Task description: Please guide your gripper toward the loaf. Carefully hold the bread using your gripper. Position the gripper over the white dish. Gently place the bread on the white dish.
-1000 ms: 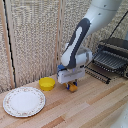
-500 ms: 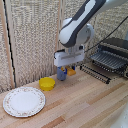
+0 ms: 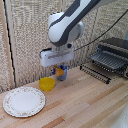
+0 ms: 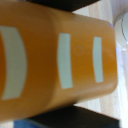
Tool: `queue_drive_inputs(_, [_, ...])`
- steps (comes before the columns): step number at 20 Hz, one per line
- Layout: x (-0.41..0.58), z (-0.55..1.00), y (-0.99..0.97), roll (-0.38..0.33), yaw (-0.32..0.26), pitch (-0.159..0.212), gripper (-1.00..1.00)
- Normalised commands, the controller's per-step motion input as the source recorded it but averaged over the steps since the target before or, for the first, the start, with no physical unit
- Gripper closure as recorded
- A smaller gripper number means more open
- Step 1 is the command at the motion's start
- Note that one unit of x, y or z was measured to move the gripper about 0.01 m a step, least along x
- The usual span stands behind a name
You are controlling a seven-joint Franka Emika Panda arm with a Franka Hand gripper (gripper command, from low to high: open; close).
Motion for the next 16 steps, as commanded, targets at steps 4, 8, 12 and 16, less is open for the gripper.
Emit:
queue_drive_inputs(4, [0.482, -0.08, 0.90, 0.000, -0.001, 0.062, 1.00])
queue_drive_inputs(8, [0.499, -0.24, 0.91, 0.000, 0.000, 0.064, 1.00])
queue_drive_inputs(12, [0.401, -0.32, 0.94, -0.001, 0.008, 0.053, 1.00])
queue_drive_inputs(16, [0.192, -0.53, 0.60, -0.003, 0.050, 0.017, 1.00])
